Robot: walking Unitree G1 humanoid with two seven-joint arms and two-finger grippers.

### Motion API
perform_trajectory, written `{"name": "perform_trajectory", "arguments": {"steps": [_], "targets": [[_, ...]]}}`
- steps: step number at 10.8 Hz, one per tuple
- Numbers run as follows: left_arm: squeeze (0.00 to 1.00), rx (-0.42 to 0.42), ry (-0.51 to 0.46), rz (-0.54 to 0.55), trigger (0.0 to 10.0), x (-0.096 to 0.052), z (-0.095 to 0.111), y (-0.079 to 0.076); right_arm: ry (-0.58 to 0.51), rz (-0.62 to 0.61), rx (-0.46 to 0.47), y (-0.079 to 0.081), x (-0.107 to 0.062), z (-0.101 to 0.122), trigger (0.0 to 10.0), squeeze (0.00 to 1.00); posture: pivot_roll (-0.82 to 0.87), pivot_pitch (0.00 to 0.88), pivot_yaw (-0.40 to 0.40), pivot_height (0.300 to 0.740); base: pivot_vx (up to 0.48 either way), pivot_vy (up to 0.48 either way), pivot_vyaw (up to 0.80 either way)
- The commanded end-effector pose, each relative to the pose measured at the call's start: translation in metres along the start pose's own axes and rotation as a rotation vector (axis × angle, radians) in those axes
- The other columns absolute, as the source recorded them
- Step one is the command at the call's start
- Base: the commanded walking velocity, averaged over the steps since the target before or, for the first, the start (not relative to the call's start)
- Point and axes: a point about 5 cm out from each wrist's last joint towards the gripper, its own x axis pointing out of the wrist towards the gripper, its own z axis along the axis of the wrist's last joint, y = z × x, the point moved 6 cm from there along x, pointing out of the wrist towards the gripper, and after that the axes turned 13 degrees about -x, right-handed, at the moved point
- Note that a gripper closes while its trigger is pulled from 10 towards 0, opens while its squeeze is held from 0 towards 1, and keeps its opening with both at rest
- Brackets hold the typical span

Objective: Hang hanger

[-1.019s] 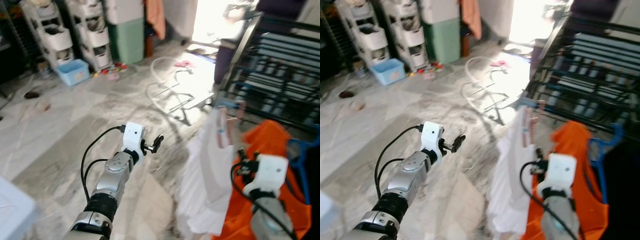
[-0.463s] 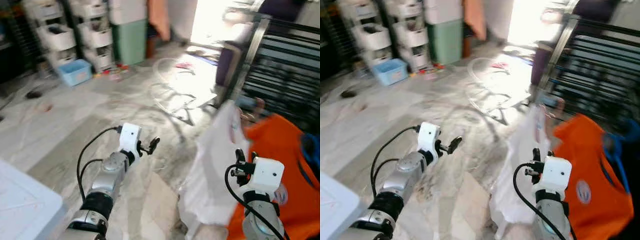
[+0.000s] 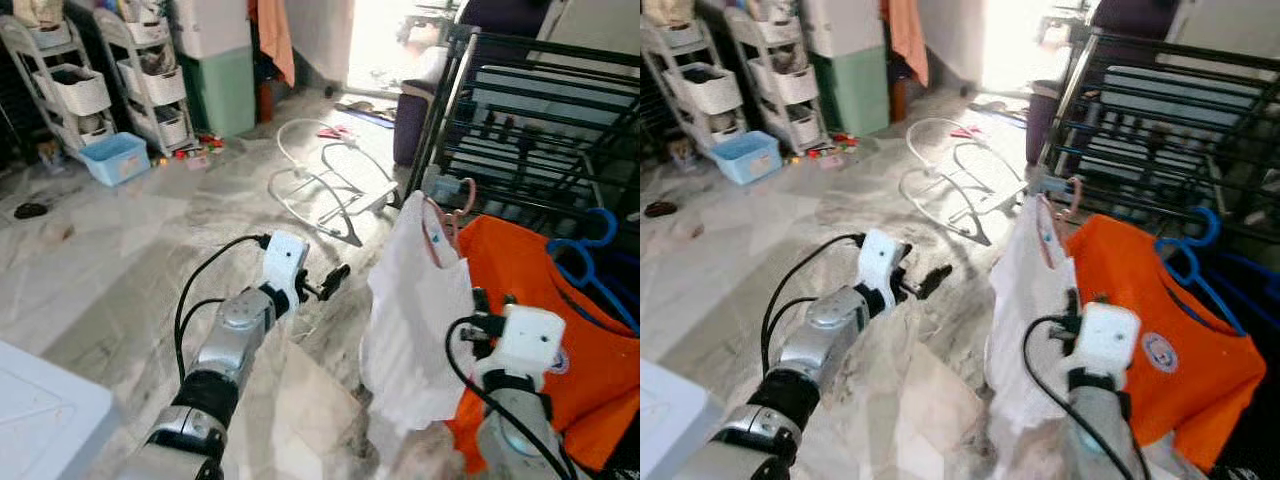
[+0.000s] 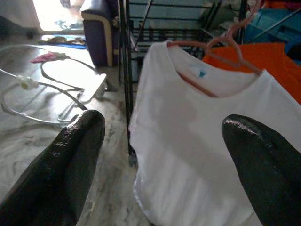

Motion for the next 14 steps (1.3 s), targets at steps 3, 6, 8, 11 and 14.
{"name": "perform_trajectory", "arguments": {"steps": [3,6,8,11,14], "targets": [[0.00,-0.020,0.001,-0.008,10.0,-0.004,-0.011,-0.005,0.004,-0.043,0.009,-0.007,-0.009,-0.004,10.0,0.00,0.02,0.000,0.008,0.740,0.388,0.000,0.00],[0.00,-0.014,0.013,-0.028,10.0,-0.004,-0.017,-0.014,0.014,-0.057,0.007,-0.011,-0.018,-0.005,10.0,0.00,0.01,0.000,0.003,0.740,0.215,0.000,0.00],[0.00,-0.037,0.007,-0.038,10.0,-0.003,-0.016,-0.017,0.013,-0.070,-0.002,-0.014,-0.017,-0.004,10.0,0.00,0.01,0.000,-0.002,0.740,0.000,0.000,0.00],[0.00,-0.067,0.002,-0.024,10.0,0.000,-0.017,-0.019,0.001,-0.067,-0.033,-0.018,-0.015,-0.001,10.0,0.00,0.02,0.000,-0.018,0.740,0.000,0.000,0.00],[0.00,-0.071,-0.002,-0.004,10.0,0.002,-0.015,-0.017,0.049,-0.050,-0.104,-0.046,-0.001,-0.005,10.0,0.00,0.02,0.000,-0.033,0.740,0.000,0.000,0.00]]}}
